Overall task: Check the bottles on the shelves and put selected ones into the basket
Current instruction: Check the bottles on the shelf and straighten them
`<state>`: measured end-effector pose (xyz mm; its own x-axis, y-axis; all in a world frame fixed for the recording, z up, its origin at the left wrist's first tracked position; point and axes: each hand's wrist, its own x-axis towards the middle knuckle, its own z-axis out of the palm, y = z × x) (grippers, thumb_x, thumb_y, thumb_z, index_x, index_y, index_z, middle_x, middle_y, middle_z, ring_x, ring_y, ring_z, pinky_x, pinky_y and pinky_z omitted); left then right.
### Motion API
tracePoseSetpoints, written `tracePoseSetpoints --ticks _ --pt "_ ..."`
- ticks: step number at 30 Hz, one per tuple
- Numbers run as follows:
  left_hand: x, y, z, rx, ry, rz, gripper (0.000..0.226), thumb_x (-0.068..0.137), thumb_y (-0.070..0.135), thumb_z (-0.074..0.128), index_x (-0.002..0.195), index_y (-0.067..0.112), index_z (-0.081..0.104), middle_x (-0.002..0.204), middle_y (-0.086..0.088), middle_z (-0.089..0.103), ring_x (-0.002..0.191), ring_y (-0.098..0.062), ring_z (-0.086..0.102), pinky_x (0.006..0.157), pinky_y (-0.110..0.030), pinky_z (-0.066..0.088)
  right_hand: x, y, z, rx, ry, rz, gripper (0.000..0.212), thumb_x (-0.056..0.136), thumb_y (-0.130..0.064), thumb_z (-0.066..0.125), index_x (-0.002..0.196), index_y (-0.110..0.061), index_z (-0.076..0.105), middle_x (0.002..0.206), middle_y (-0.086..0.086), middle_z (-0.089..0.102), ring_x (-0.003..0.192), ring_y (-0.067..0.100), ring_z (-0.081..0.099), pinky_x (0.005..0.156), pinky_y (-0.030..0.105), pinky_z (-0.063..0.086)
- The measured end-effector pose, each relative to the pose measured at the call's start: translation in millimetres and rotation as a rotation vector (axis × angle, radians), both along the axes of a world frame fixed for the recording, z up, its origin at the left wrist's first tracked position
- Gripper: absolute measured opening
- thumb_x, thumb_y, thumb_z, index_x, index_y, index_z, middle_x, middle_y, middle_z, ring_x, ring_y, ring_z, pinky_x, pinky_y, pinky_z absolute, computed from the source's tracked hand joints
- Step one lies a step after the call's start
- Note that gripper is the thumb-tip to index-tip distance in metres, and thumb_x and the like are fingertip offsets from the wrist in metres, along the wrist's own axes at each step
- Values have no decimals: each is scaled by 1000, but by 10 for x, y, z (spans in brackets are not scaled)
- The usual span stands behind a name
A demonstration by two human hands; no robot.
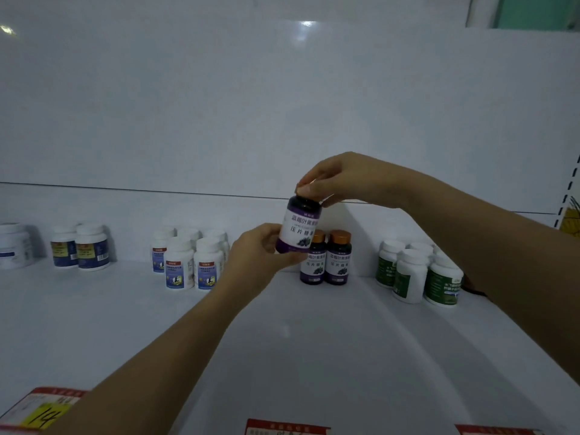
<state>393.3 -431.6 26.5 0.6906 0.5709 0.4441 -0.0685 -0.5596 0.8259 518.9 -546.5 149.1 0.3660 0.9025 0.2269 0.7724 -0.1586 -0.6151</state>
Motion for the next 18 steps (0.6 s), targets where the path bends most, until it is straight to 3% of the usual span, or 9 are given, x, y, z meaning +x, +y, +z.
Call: tracePoseSetpoints --ticks 3,7,10,12,15,18 --pt "51 82 -110 92 63 77 50 79 26 74 124 21 54 117 5 64 98 -8 58 87 -22 43 -25 186 32 -84 -184 -43 30 86 -32 67 110 -15 69 102 -2 70 92 10 67 85 25 55" --pt "60 161 -308 247 204 173 58 84 41 65 134 22 43 134 3 52 116 -13 50 90 -23 37 16 505 -24 -59 -222 -100 28 86 -28 67 108 -11 71 103 2 70 95 16 66 91 33 54" --pt "38 205 -469 333 537 174 81 88 56 50 150 14 18 157 -4 20 142 -17 22 111 -31 25 67 699 -168 -64 -278 -164 31 87 -26 66 112 -8 68 109 4 67 98 17 62 85 26 51" --pt "24 215 -535 413 688 152 85 91 59 40 151 9 6 159 -5 5 146 -16 7 116 -31 13 108 795 -302 -76 -321 -202 32 87 -25 66 112 -7 67 112 6 66 100 18 60 83 27 49" --pt "18 189 -607 477 813 106 82 94 60 30 151 7 2 159 -7 -2 147 -18 0 116 -30 6 178 873 -510 -114 -357 -246 32 87 -25 65 113 -6 66 113 9 66 104 22 60 88 32 52" --pt "28 186 -667 522 906 94 79 95 60 21 151 7 0 159 -9 -7 146 -21 -4 117 -32 2 231 900 -673 -140 -370 -246 31 87 -25 65 112 -5 66 112 9 67 103 22 61 83 30 53"
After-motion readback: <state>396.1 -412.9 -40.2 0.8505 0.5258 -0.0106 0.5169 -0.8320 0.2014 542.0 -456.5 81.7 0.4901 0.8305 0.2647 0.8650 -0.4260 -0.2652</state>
